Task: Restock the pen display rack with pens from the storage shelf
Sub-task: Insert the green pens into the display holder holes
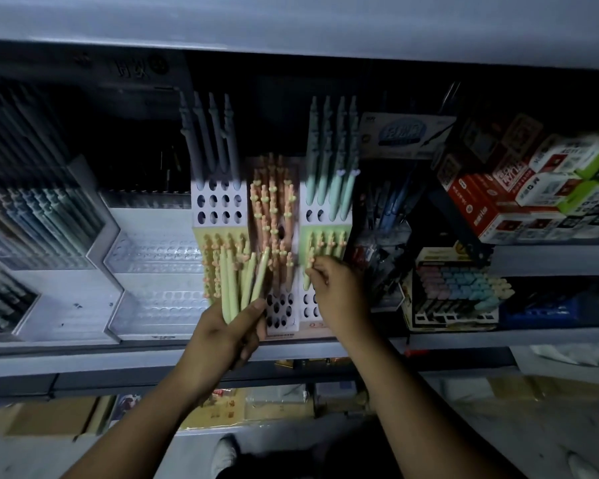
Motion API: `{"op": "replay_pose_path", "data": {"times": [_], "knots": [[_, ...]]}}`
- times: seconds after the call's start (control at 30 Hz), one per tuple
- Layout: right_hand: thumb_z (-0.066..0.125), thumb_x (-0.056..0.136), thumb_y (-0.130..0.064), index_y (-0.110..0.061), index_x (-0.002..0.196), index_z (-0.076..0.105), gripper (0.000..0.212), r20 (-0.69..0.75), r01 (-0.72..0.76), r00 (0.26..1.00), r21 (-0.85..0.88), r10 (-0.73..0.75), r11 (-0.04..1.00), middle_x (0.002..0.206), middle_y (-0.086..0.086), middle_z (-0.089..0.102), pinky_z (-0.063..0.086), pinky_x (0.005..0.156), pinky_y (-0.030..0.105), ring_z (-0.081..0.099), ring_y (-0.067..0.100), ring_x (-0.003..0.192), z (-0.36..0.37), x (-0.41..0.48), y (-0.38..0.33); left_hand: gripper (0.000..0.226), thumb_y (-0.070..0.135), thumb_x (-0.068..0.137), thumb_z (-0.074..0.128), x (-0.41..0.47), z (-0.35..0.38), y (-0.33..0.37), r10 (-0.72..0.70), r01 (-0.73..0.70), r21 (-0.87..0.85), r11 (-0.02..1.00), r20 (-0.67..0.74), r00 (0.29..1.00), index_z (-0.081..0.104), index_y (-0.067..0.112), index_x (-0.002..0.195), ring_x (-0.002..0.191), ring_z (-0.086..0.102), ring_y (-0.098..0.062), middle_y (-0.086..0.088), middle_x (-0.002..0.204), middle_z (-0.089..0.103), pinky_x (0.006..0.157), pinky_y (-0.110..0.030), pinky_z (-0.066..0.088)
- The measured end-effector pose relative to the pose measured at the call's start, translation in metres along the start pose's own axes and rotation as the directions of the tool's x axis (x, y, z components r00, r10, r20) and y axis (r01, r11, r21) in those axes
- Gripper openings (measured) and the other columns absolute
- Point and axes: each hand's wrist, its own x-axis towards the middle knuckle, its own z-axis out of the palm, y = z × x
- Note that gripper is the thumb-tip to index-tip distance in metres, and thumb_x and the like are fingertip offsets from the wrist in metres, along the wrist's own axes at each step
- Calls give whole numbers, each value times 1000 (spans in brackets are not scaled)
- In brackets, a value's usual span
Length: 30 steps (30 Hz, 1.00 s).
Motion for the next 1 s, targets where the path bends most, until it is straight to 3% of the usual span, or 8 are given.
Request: {"op": "replay_pose_path", "data": {"times": [0.27,0.4,0.5,0.63,0.7,0.83,0.9,1.0], "knots": [[60,101,-20,-4,95,69,19,33,50,998,-184,-45,982,87,15,68,44,62,33,63,32,78,-1,-2,-6,44,32,103,57,6,1,2,48,-49,-17,999,-27,998,60,6,68,45,30,-22,-17,54,40,45,-25,26],[56,103,-20,-3,90,67,24,20,18,1000,-241,-13,970,87,17,66,33,64,29,61,33,78,2,-4,-10,46,29,104,57,6,14,5,65,-68,-56,996,-47,997,56,-9,78,42,31,-20,-11,52,44,44,-24,26],[59,101,-21,-4,90,68,22,15,-23,1000,-161,25,987,84,16,67,39,66,29,58,26,73,2,-6,-11,40,25,105,56,7,23,6,51,-61,-113,992,-85,995,55,-12,91,41,32,-17,-1,53,52,44,-23,25],[65,98,-24,-11,125,66,30,4,-195,981,47,195,980,107,4,72,55,77,33,69,22,90,-7,-14,-24,39,27,104,59,7,30,3,15,-28,-153,988,-87,996,58,-10,91,42,33,-16,-7,54,48,44,-23,25],[66,97,-28,-17,123,62,29,80,-292,956,225,281,930,106,-2,70,53,71,32,70,20,86,-15,-18,-32,42,29,103,61,7,33,2,7,-19,-162,987,-74,997,58,-10,87,43,33,-18,-13,55,44,45,-24,24],[62,100,-29,-14,121,65,26,269,-434,901,569,341,698,87,0,74,47,53,32,67,17,61,-32,-24,-40,40,32,102,61,8,39,1,11,-19,-159,987,-51,999,63,-4,84,45,33,-21,-18,58,47,44,-25,25],[62,100,-31,-16,115,69,22,245,-412,911,597,333,688,90,2,75,45,54,33,65,18,63,-39,-28,-39,37,31,103,59,8,42,2,10,-14,-173,985,-26,1000,64,-1,85,46,33,-21,-17,61,52,44,-24,26],[64,99,-28,-24,113,73,17,311,-392,917,597,249,701,92,-1,76,49,62,34,66,19,72,-46,-33,-36,45,35,104,56,7,45,1,-6,11,-167,986,31,1000,67,-2,80,43,29,-20,-17,55,43,42,-21,26]]}}
